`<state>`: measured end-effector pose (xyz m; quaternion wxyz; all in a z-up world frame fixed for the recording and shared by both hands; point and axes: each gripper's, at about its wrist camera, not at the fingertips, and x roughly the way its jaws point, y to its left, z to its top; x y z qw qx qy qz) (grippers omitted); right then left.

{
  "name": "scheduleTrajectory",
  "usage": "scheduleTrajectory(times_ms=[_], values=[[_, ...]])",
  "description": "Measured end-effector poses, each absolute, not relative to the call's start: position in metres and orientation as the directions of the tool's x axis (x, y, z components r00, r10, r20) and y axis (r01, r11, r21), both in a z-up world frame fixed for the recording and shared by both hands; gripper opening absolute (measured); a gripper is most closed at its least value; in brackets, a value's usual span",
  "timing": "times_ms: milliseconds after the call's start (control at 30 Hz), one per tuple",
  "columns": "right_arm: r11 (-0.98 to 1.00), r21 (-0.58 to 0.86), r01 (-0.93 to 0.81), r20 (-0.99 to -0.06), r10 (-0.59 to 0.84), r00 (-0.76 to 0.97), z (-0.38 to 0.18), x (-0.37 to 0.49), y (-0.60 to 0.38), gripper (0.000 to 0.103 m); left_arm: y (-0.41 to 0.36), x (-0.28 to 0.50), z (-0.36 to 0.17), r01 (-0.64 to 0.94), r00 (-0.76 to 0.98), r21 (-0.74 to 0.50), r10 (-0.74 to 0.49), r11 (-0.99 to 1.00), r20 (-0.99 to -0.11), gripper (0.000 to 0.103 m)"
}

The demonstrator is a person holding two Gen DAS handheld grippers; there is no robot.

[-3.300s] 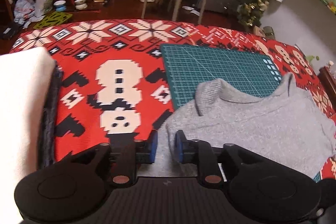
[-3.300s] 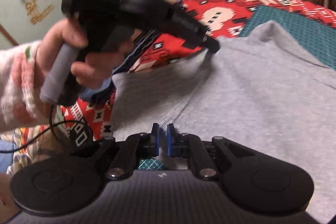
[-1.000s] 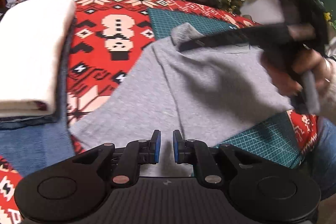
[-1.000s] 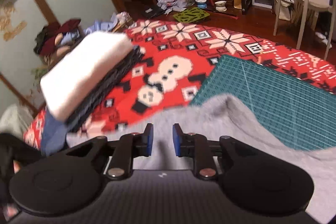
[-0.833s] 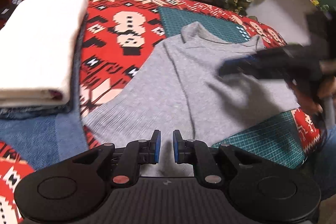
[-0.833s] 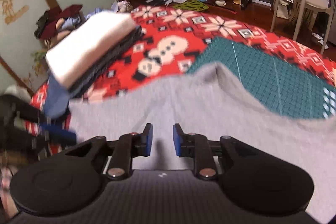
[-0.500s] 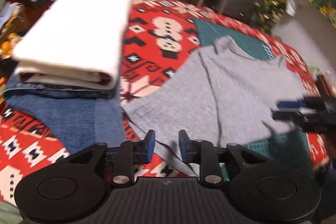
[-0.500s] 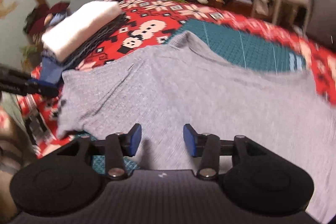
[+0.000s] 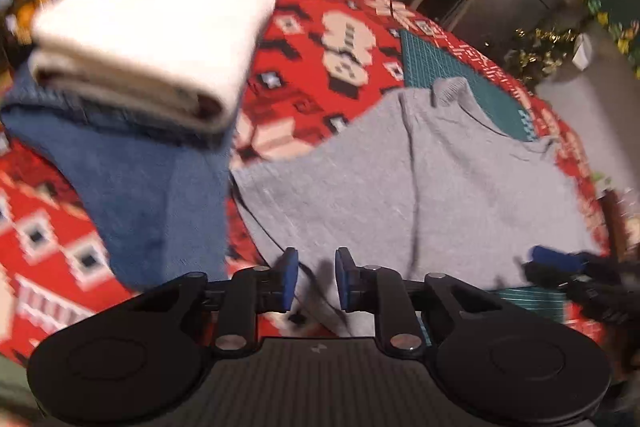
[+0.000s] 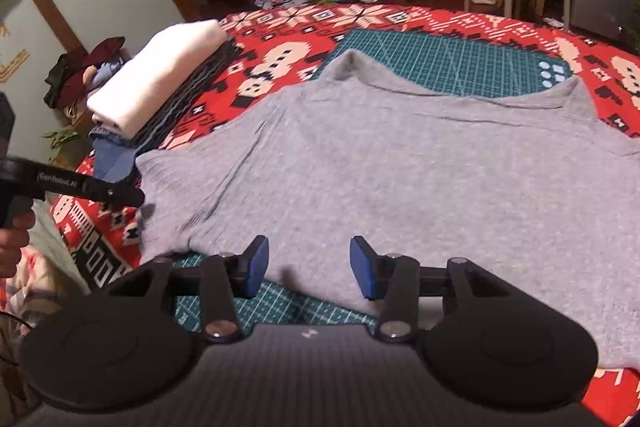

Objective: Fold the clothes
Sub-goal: 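Hold both tools open above the spread grey shirt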

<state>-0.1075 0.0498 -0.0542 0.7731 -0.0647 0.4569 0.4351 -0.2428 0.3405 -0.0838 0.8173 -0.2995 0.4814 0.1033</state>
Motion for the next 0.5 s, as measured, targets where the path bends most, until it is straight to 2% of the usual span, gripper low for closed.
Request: scheduleTrajectory(times_ms=[233,267,300,400,500], values=[[0.597,0.327,-0.732,-0.756,0.631,0.177,-0.055,-0.110,0.056,0.049,0.337,-0.236,-0.091,-0.477,0.503,-0.393,-0.123,0.786,-0.856,0.018],[0.594,0.326,-0.735,-0.755,0.631,0.176,-0.055,-0.111,0.058,0.049,0.337,-0.234,-0.092,-0.480,0.501,-0.392,-0.122,0.785,-0.857,0.014],[0.592,0.323,-0.739,-0.755,0.632,0.175,-0.054,-0.112,0.059,0.049,0.336,-0.233,-0.092,-0.482,0.499,-0.391,-0.121,0.784,-0.858,0.000],[0.585,0.317,-0.746,-0.755,0.632,0.175,-0.053,-0.114,0.060,0.049,0.339,-0.236,-0.093,-0.511,0.486,-0.376,-0.100,0.773,-0.868,0.001],[0.585,0.318,-0.746,-0.754,0.633,0.175,-0.052,-0.113,0.059,0.049,0.336,-0.239,-0.085,-0.504,0.461,-0.308,-0.050,0.807,-0.886,0.001]])
